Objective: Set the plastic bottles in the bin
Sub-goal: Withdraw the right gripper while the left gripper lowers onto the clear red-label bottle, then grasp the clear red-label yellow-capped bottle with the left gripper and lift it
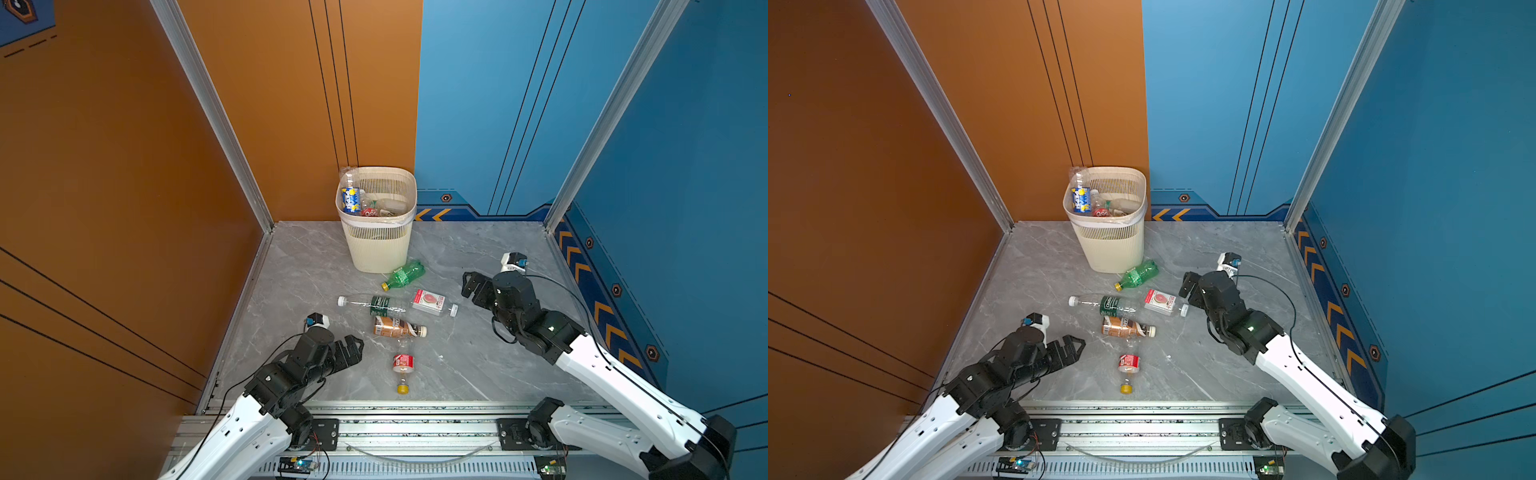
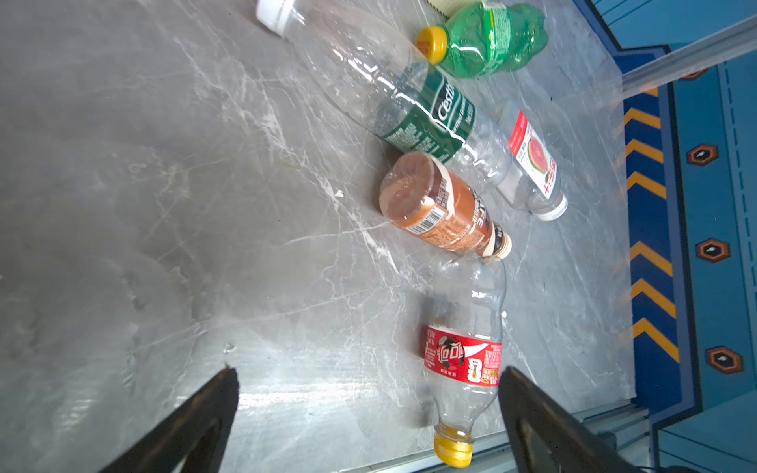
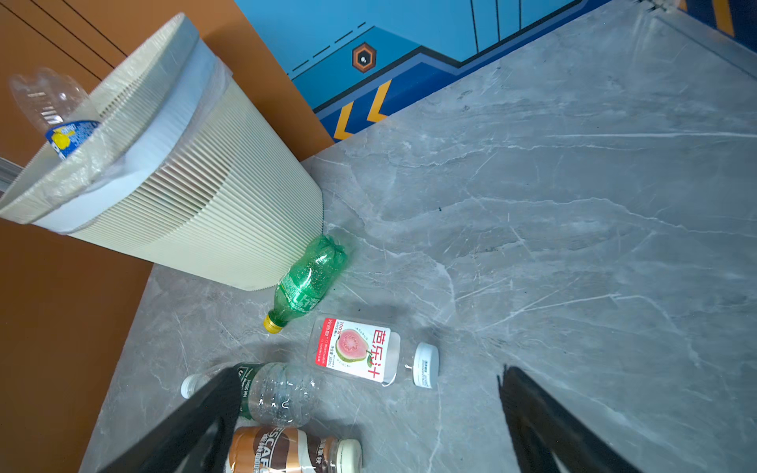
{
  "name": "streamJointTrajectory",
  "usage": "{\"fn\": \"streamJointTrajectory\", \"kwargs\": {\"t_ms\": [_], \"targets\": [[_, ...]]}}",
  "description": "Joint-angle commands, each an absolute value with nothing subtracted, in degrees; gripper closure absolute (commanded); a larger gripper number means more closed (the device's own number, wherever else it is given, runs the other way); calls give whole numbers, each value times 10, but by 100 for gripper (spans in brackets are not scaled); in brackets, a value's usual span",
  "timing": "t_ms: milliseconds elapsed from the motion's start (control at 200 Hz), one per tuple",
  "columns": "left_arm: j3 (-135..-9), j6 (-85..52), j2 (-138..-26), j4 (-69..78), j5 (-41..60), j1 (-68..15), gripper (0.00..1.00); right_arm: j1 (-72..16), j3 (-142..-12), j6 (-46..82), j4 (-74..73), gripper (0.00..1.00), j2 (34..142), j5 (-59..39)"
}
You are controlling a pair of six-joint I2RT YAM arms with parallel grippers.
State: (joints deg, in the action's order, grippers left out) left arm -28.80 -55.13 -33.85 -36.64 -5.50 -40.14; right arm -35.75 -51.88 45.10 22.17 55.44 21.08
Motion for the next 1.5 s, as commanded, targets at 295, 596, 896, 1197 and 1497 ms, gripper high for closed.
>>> {"fn": "streamJointTrajectory", "kwargs": {"t_ms": [295,596,896,1197,1497], "targets": [[-370,-607,-565,-248,-182,-605,2,-335,-480,474,268,1,500,219],[-417,-590,-685,-223,-135,-624,2,-311,-451,480,265,1,475,206],[-438,-578,-776,-200,-89,-622,2,-290,-430,482,261,1,462,191],[-455,-570,-839,-196,-59,-609,9,-276,-414,487,264,0,441,185],[-455,-564,-841,-201,-54,-604,35,-267,-403,492,264,1,429,180]]}}
